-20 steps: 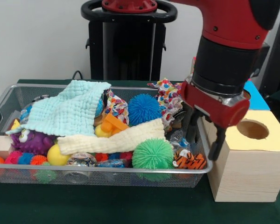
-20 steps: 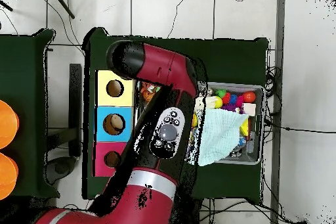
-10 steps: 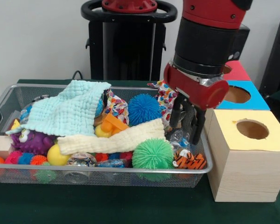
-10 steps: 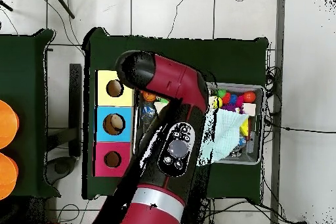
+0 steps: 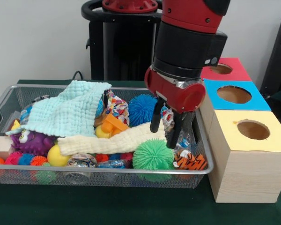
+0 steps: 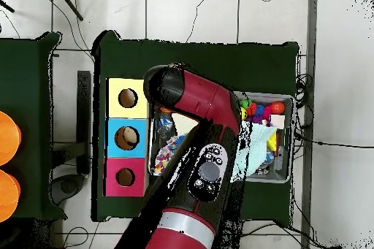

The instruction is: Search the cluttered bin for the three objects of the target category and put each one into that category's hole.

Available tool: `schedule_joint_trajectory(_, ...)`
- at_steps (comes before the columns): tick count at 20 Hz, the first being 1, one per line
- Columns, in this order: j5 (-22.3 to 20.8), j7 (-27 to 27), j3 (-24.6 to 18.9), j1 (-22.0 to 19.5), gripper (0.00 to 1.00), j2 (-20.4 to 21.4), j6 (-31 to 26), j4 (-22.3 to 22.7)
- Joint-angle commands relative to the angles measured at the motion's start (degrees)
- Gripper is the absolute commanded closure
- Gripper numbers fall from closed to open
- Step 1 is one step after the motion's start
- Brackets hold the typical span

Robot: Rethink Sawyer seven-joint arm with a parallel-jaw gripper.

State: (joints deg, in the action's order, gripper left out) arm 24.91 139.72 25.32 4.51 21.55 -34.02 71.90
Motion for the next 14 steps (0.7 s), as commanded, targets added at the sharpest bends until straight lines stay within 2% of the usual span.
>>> schedule_joint_trajectory(1, 0.56, 5.1, -9.08, -2.52, 0.0, -0.42, 3.32, 7.18)
schedule_joint_trajectory(14, 0.73, 7.72, -8.62, -1.17, 0.0, -0.14, 4.74, 8.95)
